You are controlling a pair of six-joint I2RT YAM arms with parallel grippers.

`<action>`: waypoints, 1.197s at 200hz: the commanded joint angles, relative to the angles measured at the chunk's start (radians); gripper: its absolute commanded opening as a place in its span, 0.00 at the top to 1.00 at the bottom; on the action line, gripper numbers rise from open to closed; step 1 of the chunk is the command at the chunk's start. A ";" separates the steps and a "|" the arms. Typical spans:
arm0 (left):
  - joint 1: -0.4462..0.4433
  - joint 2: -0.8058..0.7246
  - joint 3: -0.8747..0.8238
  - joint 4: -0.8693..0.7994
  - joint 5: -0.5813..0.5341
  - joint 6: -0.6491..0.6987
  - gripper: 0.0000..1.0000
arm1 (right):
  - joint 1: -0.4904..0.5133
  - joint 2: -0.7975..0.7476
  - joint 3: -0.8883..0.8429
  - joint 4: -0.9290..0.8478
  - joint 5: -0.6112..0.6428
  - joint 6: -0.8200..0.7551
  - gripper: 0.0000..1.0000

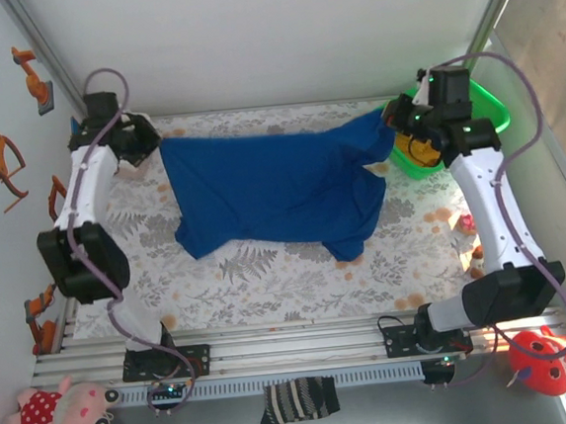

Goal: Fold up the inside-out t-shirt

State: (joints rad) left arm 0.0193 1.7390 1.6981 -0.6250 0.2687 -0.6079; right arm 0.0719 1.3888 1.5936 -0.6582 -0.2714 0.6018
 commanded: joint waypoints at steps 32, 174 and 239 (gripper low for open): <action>0.046 -0.267 -0.027 0.135 0.101 -0.184 1.00 | -0.122 -0.163 0.158 -0.046 -0.110 0.055 1.00; 0.069 -0.412 0.140 0.129 0.107 -0.291 1.00 | -0.155 -0.099 0.658 -0.158 -0.098 0.071 1.00; 0.075 -0.140 -0.023 0.222 0.097 -0.162 1.00 | -0.155 0.128 0.250 0.172 -0.211 0.105 1.00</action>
State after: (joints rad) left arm 0.0803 1.4929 1.7096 -0.4545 0.3820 -0.8612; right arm -0.0708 1.4162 1.9659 -0.6697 -0.4362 0.6712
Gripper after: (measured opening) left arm 0.041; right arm 0.047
